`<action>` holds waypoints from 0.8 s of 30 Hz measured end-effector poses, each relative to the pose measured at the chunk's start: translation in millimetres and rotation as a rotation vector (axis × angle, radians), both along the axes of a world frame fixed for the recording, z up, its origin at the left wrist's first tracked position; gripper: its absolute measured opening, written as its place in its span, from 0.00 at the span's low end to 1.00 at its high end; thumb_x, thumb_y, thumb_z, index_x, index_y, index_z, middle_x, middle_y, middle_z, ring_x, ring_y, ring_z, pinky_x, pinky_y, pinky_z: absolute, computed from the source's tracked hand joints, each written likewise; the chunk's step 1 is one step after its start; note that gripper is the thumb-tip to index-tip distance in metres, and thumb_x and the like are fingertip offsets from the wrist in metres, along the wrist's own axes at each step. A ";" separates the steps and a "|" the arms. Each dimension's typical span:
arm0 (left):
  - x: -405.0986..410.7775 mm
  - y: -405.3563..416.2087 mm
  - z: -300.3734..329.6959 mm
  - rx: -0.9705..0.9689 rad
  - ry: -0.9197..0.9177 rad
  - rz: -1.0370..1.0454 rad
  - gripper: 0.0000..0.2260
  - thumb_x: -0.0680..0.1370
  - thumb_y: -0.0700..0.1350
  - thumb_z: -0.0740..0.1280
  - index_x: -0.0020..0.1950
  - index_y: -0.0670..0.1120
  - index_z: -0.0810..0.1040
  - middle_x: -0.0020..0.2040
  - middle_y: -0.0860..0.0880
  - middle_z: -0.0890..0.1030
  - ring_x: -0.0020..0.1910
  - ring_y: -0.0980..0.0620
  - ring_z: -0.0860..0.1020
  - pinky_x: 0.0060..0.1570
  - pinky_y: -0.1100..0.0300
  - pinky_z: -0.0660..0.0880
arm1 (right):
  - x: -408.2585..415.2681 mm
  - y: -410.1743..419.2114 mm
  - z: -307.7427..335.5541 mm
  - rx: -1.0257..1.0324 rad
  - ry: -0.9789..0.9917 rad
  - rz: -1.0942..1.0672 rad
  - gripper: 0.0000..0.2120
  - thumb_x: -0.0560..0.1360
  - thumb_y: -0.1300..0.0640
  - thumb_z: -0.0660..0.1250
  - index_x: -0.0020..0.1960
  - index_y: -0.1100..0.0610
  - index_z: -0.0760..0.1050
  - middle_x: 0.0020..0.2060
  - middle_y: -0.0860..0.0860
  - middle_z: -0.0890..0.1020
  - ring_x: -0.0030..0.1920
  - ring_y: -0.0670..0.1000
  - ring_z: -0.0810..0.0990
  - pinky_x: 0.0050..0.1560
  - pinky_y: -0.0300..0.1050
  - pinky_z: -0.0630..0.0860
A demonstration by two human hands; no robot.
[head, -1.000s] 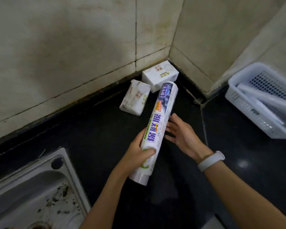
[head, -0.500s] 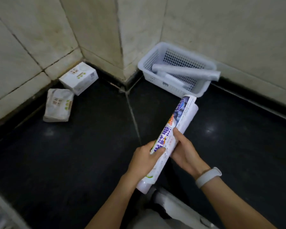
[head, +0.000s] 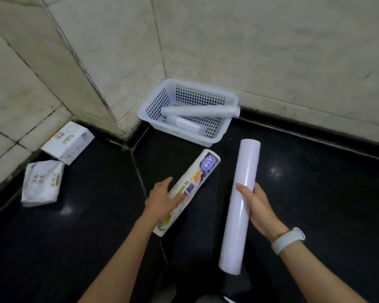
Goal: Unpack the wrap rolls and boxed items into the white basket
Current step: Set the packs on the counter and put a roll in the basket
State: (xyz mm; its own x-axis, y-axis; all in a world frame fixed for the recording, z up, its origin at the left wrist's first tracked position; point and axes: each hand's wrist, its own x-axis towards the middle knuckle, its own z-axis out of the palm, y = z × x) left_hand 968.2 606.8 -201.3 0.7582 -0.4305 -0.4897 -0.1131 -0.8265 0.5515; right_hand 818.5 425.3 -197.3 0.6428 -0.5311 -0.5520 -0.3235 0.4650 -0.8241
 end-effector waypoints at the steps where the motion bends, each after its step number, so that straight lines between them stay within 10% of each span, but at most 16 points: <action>1: 6.1 -4.3 0.8 -0.021 -0.036 0.018 0.31 0.73 0.55 0.67 0.73 0.49 0.59 0.72 0.43 0.64 0.70 0.44 0.65 0.69 0.45 0.65 | 6.5 -4.1 3.5 -0.027 -0.005 0.018 0.21 0.74 0.57 0.65 0.65 0.57 0.65 0.53 0.56 0.77 0.51 0.55 0.77 0.60 0.57 0.75; 11: 94.2 -72.0 16.5 -0.185 -0.395 -0.030 0.20 0.78 0.46 0.61 0.69 0.45 0.66 0.71 0.43 0.66 0.70 0.44 0.64 0.68 0.45 0.64 | 130.7 -68.6 70.9 -0.804 0.170 0.397 0.28 0.73 0.52 0.68 0.68 0.56 0.62 0.57 0.53 0.73 0.54 0.53 0.74 0.50 0.43 0.67; 17: 154.7 -90.2 -9.3 -0.021 -0.434 -0.104 0.24 0.80 0.53 0.54 0.74 0.47 0.56 0.77 0.43 0.52 0.76 0.46 0.45 0.72 0.41 0.51 | 235.9 -81.6 72.0 -1.288 0.459 0.921 0.25 0.72 0.50 0.65 0.66 0.55 0.63 0.57 0.59 0.74 0.52 0.59 0.77 0.51 0.51 0.76; 24: 166.7 -82.9 -30.7 -0.112 -0.542 -0.099 0.31 0.75 0.61 0.44 0.73 0.47 0.60 0.77 0.47 0.54 0.77 0.49 0.44 0.72 0.39 0.49 | 283.1 -83.1 37.1 -1.502 0.602 0.987 0.27 0.74 0.52 0.63 0.69 0.55 0.57 0.60 0.60 0.69 0.60 0.60 0.68 0.58 0.55 0.69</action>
State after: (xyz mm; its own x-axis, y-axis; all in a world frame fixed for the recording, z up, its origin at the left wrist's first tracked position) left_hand 1134.9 523.9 -232.0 0.8419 -0.5396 0.0113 -0.4788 -0.7371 0.4769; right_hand 1101.6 342.2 -160.2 0.9001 -0.3323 -0.2816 -0.3480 -0.9375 -0.0061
